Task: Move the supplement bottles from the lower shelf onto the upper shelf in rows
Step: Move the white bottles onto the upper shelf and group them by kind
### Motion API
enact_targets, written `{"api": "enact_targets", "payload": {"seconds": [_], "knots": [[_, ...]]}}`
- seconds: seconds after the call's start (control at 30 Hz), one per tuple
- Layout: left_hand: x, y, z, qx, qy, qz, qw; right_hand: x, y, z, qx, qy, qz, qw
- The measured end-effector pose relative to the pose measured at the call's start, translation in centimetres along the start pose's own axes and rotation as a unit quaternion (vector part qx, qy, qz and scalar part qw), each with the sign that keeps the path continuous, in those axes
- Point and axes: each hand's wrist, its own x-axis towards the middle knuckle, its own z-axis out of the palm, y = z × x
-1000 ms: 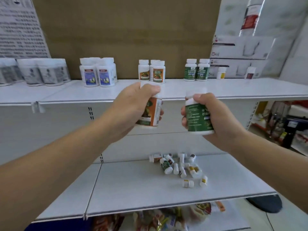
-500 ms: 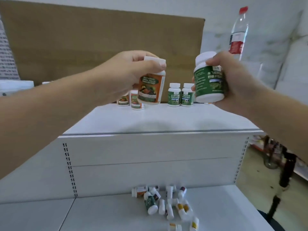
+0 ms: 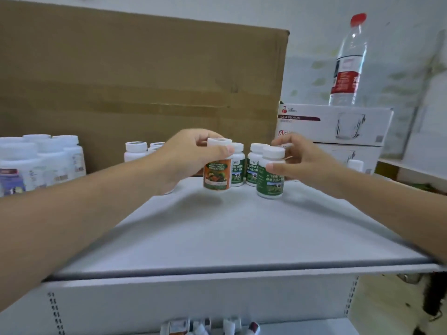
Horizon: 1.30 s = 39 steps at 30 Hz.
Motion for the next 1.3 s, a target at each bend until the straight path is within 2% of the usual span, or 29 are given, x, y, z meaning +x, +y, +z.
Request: {"api": "enact_targets", "payload": {"seconds": [0.13, 0.4, 0.47, 0.57, 0.63, 0.7, 0.77, 0.87, 1.03, 1.3], "knots": [[0.4, -2.1, 1.0, 0.023, 0.005, 0.009, 1.000, -0.2, 1.8, 0.5, -0.065, 0.020, -0.080, 0.994], [0.0, -2.5, 0.4, 0.031, -0.003, 0.007, 0.999, -0.1, 2.6, 0.9, -0.121, 0.045, -0.113, 0.985], [-0.4, -2.2, 0.3, 0.043, -0.004, 0.011, 0.999, -0.3, 2.1, 0.8, -0.184, 0.082, -0.130, 0.971], [-0.7, -1.0, -0.3, 0.067, -0.007, 0.006, 0.998, -0.9, -0.1, 0.7, -0.259, 0.128, -0.215, 0.933], [-0.9, 0.1, -1.4, 0.096, -0.018, 0.000, 0.995, -1.4, -2.5, 1.1, -0.278, 0.079, -0.220, 0.932], [-1.6, 1.1, -2.8, 0.127, -0.025, -0.004, 0.992, -1.9, -4.6, 2.1, -0.317, -0.030, -0.172, 0.932], [-2.4, 1.5, -4.5, 0.147, -0.015, -0.006, 0.989, -2.6, -6.2, 3.6, -0.371, -0.135, -0.124, 0.910], [-3.9, 1.2, -7.2, 0.139, 0.007, -0.018, 0.990, -3.2, -7.4, 6.8, -0.379, -0.229, -0.100, 0.891], [-5.8, 0.7, -11.4, 0.109, 0.038, -0.049, 0.992, -2.9, -9.0, 11.8, -0.359, -0.273, -0.130, 0.883], [-4.0, -2.6, -14.7, 0.141, 0.103, -0.099, 0.980, -2.4, -9.7, 16.2, -0.311, -0.306, -0.166, 0.884]]}}
